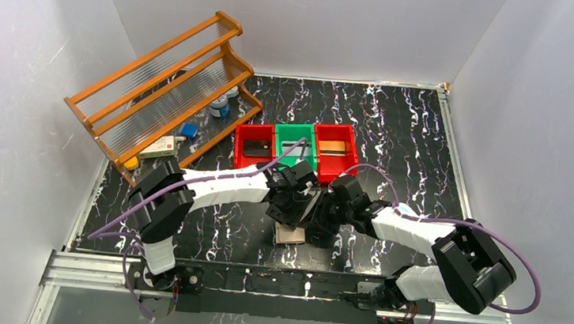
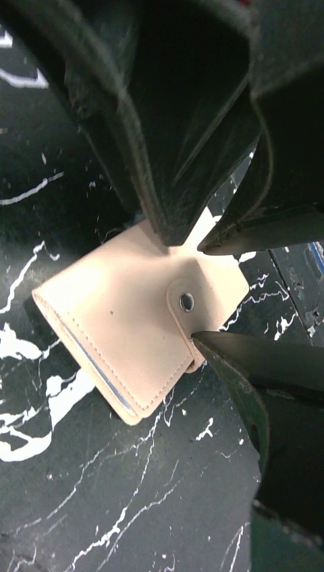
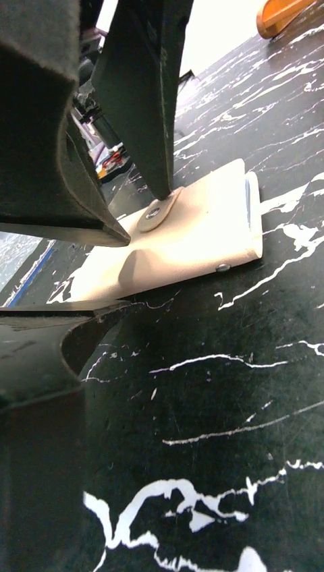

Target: Take the credit cards out of the card holder

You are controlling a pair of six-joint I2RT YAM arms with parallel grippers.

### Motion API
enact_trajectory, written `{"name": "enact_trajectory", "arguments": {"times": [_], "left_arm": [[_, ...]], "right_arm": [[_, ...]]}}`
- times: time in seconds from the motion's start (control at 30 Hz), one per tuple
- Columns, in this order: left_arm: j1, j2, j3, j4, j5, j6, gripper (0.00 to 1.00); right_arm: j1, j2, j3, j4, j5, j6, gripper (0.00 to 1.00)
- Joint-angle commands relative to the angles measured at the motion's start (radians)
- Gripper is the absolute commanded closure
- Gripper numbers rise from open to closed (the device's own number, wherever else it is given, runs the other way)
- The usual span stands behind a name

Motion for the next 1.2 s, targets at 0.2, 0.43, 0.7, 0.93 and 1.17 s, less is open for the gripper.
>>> {"name": "enact_trajectory", "arguments": {"times": [0.2, 0.43, 0.7, 0.93, 1.17], "left_arm": [[-0.017, 0.051, 0.043, -0.101, -0.138, 0.019, 0.59], [-0.021, 0.056, -0.011, -0.065, -0.147, -0.001, 0.67], [-0.021, 0.034, -0.037, -0.028, -0.145, -0.014, 0.76], [-0.021, -0.005, -0.045, -0.022, -0.194, -0.034, 0.76], [-0.021, -0.069, -0.076, -0.022, -0.268, -0.066, 0.64]], "right_arm": [[0.006, 0.019, -0.016, 0.09, -0.044, 0.027, 0.57], [0.006, 0.062, -0.017, 0.127, -0.08, 0.029, 0.55], [0.006, 0.103, -0.008, 0.134, -0.094, 0.024, 0.69], [0.007, 0.077, 0.004, 0.074, -0.059, 0.008, 0.83], [0.006, 0.066, 0.01, 0.039, -0.039, 0.002, 0.82]]}}
